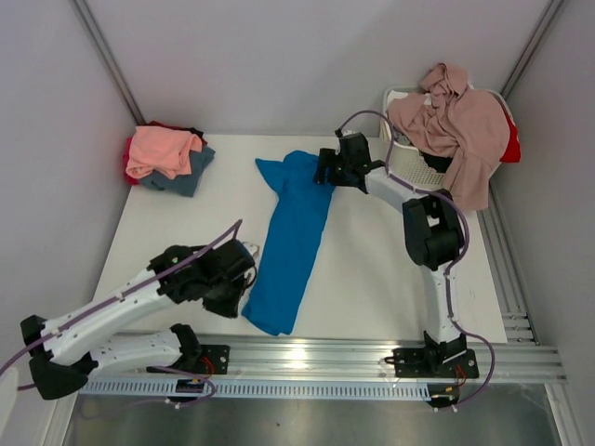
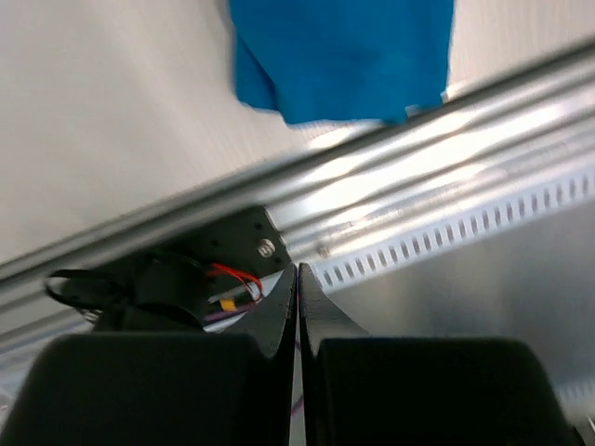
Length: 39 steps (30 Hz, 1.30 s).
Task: Fold and stack the t-shirts
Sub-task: Rotate the tshirt 90 degrees
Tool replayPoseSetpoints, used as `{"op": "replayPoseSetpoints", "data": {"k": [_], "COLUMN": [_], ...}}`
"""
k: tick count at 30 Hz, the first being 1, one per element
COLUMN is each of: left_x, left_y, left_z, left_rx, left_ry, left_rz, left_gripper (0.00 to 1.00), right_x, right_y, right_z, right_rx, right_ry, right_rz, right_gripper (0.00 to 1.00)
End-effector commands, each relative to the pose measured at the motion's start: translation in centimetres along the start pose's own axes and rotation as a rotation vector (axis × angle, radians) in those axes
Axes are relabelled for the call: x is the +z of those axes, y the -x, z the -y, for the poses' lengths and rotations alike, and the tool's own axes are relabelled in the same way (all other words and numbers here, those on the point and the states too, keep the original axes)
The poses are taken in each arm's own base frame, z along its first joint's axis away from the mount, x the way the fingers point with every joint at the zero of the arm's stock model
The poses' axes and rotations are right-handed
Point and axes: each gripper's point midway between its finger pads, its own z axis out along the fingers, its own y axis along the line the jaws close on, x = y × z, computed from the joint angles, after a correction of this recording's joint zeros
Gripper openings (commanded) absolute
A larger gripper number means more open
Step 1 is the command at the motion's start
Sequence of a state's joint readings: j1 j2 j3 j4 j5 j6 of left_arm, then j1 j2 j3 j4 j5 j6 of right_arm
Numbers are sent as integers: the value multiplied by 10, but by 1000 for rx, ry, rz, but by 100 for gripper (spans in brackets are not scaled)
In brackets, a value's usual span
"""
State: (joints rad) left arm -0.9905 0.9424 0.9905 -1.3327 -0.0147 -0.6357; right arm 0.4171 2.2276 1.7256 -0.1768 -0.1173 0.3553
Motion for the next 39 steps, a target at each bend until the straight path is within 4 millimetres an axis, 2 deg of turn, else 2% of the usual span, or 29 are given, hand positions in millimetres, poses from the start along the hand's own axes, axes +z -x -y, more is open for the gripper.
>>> {"op": "replayPoseSetpoints", "data": {"k": [1,2,3,4,5,6,7,8,9,11,12,13,15,16,18,19,20,21,22,23,24,25,27,31,32,35,36,38,39], "left_x": [-5,-3,-7,-5,-3,0,4,5,8,6,16,12,28,39,55,67,76,76,94,94,102,109,123,134,136,139,141,146,151], "left_y": [61,80,101,115,128,146,171,197,202,240,256,274,289,308,322,339,346,359,369,381,386,390,404,418,417,422,426,423,422], "left_z": [-23,-27,-22,-25,-25,-16,-17,-15,-10,-23,-24,-35,-43,-49,-58,-61,-62,-68,-61,-54,-53,-50,-43,-17,-6,3,5,9,7], "left_rx": [52,74,61,41,49,34,-16,-31,-13,-44,-58,-114,-163,-185,-202,-213,-222,-249,-257,-258,-259,-250,-241,-183,-160,-113,-88,-76,-87], "left_ry": [240,317,327,353,357,317,283,226,215,224,215,210,200,199,206,184,168,150,84,28,-9,-40,-100,-305,-382,-446,-463,-498,-495], "left_rz": [172,187,240,264,277,277,319,334,322,392,373,380,337,329,319,318,310,322,288,298,287,280,284,302,289,298,303,278,270], "left_gripper": [0,1,1,1,1,2,4,4,4,4,4,3,1,1,1,1,2,2,4,5,9,11,18,34,36,42,44,46,47], "right_x": [-56,-71,-78,-85,-89,-102,-108,-119,-126,-138,-141,-153,-160,-168,-177,-179,-190,-193,-197,-207,-211,-214,-228,-245,-244,-247,-242,-238,-230], "right_y": [46,39,37,28,15,13,8,-6,-13,-32,-53,-57,-89,-91,-109,-125,-125,-143,-148,-144,-149,-164,-166,-190,-195,-214,-221,-228,-238], "right_z": [-68,-70,-79,-91,-90,-97,-101,-105,-107,-114,-108,-111,-105,-103,-102,-96,-100,-96,-96,-105,-108,-107,-123,-145,-148,-158,-158,-164,-163], "right_rx": [-132,-171,-190,-210,-214,-210,-204,-198,-193,-196,-184,-186,-207,-208,-218,-214,-212,-222,-217,-210,-215,-220,-240,-279,-291,-319,-330,-348,-362], "right_ry": [173,161,173,186,185,192,193,186,179,178,156,156,119,99,94,90,114,114,124,173,198,230,326,514,547,649,661,685,680], "right_rz": [129,138,160,156,131,127,115,93,85,67,26,32,-25,-15,-37,-64,-48,-73,-71,-40,-37,-65,-43,-80,-83,-157,-185,-200,-225], "right_gripper": [74,74,75,75,75,76,75,75,75,72,67,64,57,56,55,55,55,55,55,56,56,55,56,57,58,58,58,59,59]}}
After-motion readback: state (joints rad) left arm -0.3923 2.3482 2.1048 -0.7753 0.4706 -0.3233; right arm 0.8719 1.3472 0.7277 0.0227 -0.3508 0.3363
